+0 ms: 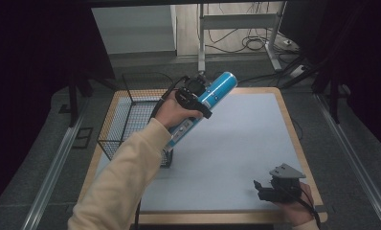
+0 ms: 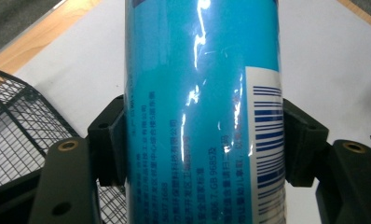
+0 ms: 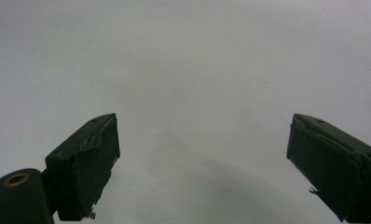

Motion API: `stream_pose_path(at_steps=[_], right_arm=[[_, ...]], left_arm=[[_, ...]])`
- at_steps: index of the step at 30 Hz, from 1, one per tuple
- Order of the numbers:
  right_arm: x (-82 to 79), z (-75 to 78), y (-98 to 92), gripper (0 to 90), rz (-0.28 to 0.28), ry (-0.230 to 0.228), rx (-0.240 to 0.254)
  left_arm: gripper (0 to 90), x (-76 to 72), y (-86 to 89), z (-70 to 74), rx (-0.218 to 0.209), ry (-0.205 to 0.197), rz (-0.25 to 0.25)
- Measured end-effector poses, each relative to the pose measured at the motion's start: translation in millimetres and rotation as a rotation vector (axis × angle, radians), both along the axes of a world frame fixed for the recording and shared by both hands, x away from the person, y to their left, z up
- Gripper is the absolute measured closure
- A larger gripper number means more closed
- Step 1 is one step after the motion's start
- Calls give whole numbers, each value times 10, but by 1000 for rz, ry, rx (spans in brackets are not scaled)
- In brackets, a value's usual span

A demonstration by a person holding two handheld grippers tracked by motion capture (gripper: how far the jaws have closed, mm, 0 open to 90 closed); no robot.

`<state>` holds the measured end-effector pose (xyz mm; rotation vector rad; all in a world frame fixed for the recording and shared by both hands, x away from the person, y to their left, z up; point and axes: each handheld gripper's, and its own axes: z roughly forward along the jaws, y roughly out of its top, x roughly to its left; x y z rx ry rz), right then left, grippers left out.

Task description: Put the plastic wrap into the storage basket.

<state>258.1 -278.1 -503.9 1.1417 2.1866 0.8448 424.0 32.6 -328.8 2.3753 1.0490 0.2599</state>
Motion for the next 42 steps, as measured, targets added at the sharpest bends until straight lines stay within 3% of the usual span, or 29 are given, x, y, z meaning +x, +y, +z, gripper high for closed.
stream_pose_path(at_steps=[23, 42], right_arm=[[15, -9, -29, 97, -8, 6, -4], [21, -18, -20, 98, -8, 9, -9]], left_arm=[[315, 330, 149, 20, 12, -11, 48], [315, 504, 511, -102, 43, -17, 116]])
